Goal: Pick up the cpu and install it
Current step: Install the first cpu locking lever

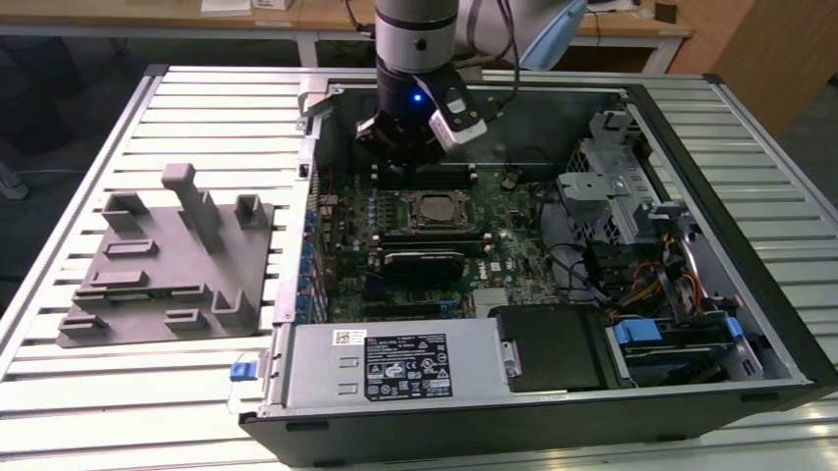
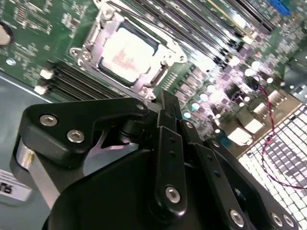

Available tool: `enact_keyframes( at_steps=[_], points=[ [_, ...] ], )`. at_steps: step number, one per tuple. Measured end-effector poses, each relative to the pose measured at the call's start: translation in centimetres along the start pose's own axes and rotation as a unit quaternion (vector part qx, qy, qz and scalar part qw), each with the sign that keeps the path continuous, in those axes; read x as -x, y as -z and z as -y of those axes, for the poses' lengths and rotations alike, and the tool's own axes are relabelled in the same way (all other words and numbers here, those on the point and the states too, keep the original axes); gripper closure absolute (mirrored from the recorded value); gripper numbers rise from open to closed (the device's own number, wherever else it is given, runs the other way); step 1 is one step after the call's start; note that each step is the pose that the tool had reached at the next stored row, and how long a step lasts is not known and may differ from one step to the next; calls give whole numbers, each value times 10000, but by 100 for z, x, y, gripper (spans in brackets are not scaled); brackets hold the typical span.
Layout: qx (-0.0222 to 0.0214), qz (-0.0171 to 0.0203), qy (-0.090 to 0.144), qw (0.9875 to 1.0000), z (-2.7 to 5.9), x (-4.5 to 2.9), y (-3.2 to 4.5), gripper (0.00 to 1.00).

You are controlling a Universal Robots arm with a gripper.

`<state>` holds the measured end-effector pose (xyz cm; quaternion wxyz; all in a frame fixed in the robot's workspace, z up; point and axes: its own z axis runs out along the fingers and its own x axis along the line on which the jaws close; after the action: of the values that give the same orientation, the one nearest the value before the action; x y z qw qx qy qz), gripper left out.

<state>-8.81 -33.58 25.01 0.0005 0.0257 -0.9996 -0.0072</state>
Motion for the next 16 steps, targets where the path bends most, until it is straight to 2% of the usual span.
enact_keyframes(
  at_steps=[4,12,16],
  points=[
    [0,10,1,10000,-16,-95,-1,89],
    [-1,10,0,10000,-89,-177,-2,89],
    [-1,10,1,10000,-130,-194,-3,89]
  ],
)
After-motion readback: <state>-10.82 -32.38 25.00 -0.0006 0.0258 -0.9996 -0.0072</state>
